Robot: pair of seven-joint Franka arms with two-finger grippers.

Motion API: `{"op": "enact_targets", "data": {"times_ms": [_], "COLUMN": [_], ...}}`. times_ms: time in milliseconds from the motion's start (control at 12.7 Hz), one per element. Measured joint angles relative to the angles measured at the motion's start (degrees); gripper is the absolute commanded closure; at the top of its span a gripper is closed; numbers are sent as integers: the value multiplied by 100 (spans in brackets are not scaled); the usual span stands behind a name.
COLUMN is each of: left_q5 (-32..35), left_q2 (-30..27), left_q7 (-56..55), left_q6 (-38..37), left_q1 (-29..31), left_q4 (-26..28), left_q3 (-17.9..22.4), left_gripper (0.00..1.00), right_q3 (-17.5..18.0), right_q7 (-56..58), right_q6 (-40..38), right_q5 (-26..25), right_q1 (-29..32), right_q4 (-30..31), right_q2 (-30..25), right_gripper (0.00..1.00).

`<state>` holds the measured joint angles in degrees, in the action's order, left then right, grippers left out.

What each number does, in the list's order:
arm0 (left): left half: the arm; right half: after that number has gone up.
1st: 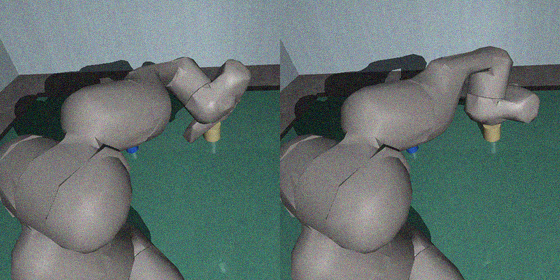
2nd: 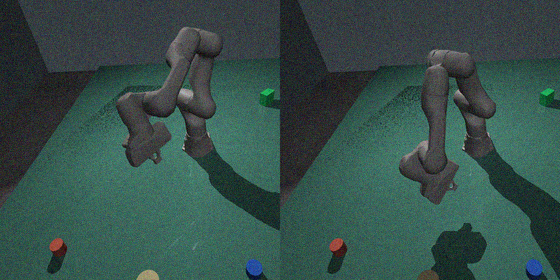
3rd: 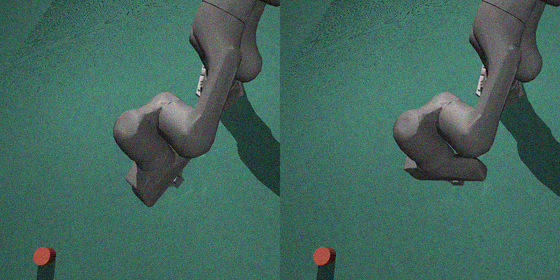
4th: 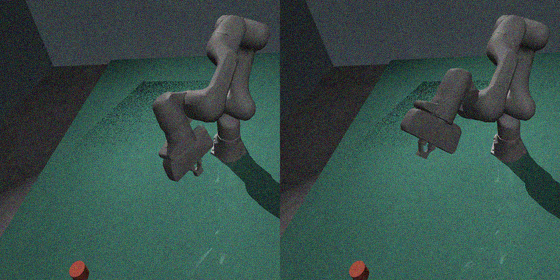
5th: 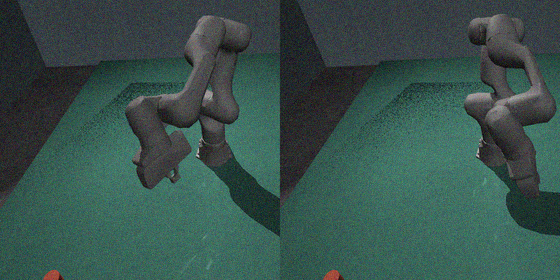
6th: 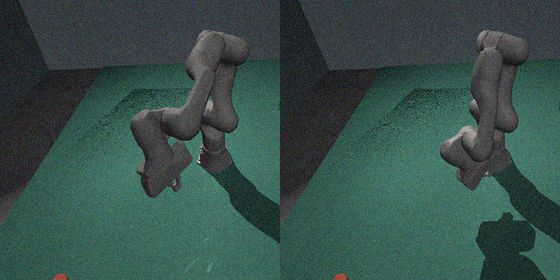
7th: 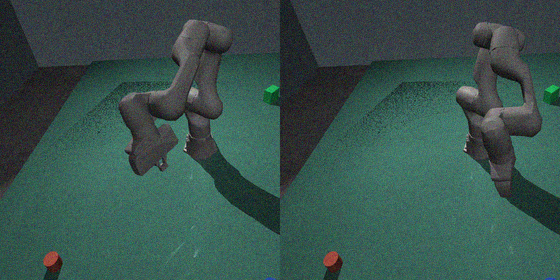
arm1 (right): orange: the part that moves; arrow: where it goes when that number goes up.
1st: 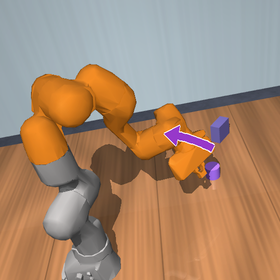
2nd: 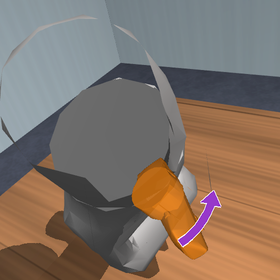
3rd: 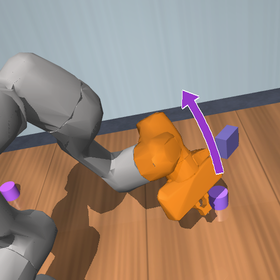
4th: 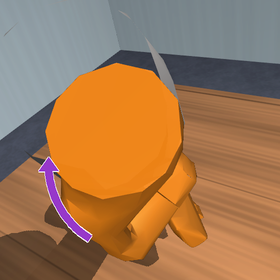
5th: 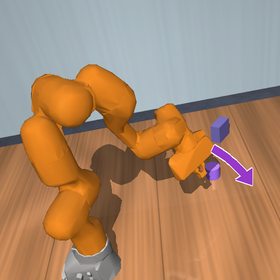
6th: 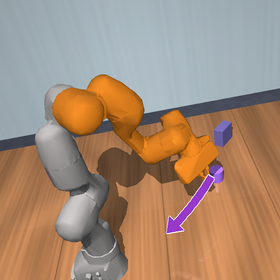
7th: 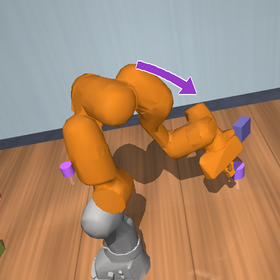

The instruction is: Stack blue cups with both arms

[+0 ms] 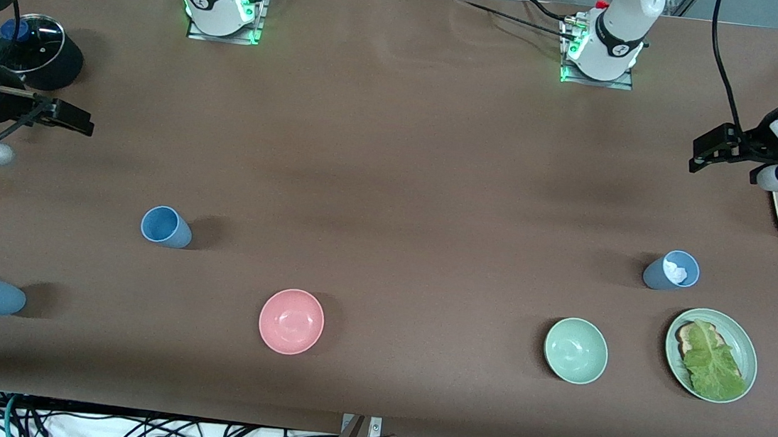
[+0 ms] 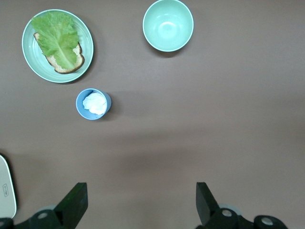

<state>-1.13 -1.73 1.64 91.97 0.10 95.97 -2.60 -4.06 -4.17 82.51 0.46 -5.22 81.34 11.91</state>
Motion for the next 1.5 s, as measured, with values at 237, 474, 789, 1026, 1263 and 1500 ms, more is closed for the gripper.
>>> {"op": "enact_targets", "data": {"times_ms": [237, 474, 789, 1026, 1263, 1500], "left_q5": [0, 0, 0, 0, 0, 0], "left_q2": [0, 0, 0, 0, 0, 0], "left_q7": [-15, -15, -15, -15, -15, -15], "left_q6": [-5, -9, -9, -9, -9, -9], "left_q1": [-25, -27, -27, -27, -26, -26], "left_q4": [0, 0, 0, 0, 0, 0], "left_q3": [-39, -64, -63, -64, -65, -65], "left_gripper": [0, 0, 0, 0, 0, 0], "right_q3": [25, 28, 27, 27, 27, 27], "right_q7": [-5, 29, 231, 232, 232, 232], "right_q6": [0, -13, -13, -13, -13, -19], "right_q5": [0, 0, -1, -1, -1, -3], "right_q1": [-60, -103, -100, -100, -99, -96], "right_q4": [1, 2, 2, 2, 2, 2], "right_q2": [20, 34, 34, 35, 34, 35], "right_gripper": [0, 0, 0, 0, 0, 0]}}
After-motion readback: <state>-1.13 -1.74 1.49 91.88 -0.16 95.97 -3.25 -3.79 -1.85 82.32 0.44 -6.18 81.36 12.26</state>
